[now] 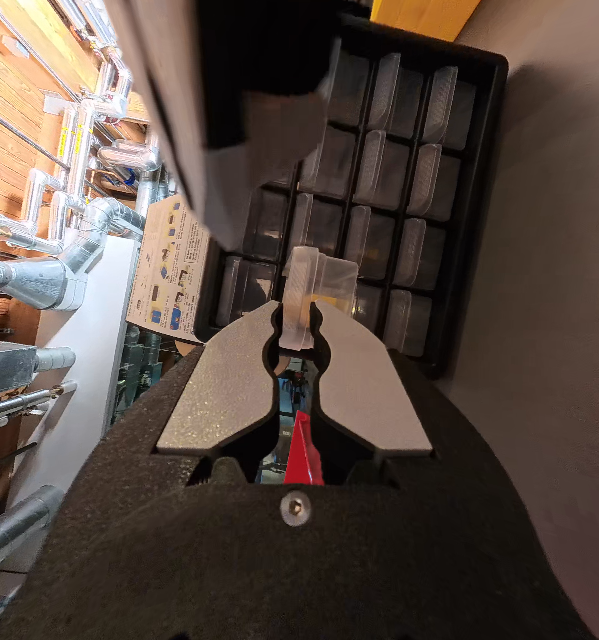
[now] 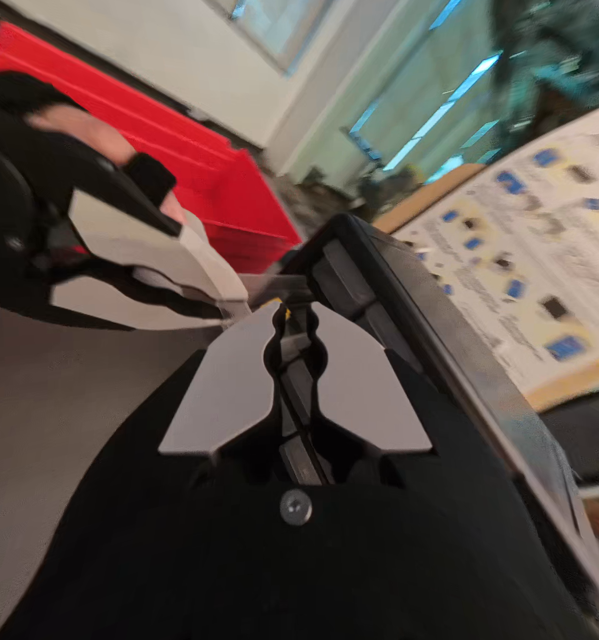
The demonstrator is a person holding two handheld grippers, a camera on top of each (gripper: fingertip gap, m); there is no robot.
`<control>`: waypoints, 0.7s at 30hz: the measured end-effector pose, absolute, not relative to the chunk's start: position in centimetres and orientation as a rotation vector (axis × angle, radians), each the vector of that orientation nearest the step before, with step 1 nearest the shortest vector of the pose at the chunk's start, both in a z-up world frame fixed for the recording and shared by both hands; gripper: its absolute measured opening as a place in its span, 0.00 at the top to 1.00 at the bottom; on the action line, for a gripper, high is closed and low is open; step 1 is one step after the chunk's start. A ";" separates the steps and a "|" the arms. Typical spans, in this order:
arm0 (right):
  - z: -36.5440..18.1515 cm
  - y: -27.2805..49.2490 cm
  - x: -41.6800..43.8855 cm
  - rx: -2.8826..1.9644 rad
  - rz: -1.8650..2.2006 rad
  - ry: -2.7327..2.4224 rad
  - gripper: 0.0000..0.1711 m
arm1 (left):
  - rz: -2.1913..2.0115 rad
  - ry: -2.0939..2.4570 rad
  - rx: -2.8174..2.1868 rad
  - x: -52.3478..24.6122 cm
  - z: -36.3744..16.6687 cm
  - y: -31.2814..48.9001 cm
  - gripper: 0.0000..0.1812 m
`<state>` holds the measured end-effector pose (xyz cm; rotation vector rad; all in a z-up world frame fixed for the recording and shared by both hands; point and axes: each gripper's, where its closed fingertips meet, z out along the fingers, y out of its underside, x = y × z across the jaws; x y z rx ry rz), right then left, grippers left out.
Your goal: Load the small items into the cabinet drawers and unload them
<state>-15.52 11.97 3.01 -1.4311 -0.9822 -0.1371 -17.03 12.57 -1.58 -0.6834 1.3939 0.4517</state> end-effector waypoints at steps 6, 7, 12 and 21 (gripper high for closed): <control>2.9 14.6 -17.6 -1.699 -0.092 -1.515 0.88 | 0.494 1.420 -0.580 -17.1 -1.5 11.5 0.94; 2.3 14.8 -17.9 -1.762 -0.078 -1.592 0.88 | 0.498 1.418 -0.583 -17.1 -1.4 11.5 0.94; -0.6 15.3 -18.0 -1.892 -0.177 -1.888 0.87 | 0.489 1.417 -0.598 -17.3 -1.3 11.7 0.94; -3.2 16.4 -17.2 -1.991 -0.407 -2.022 0.87 | 0.477 1.422 -0.584 -17.3 -1.6 11.6 0.93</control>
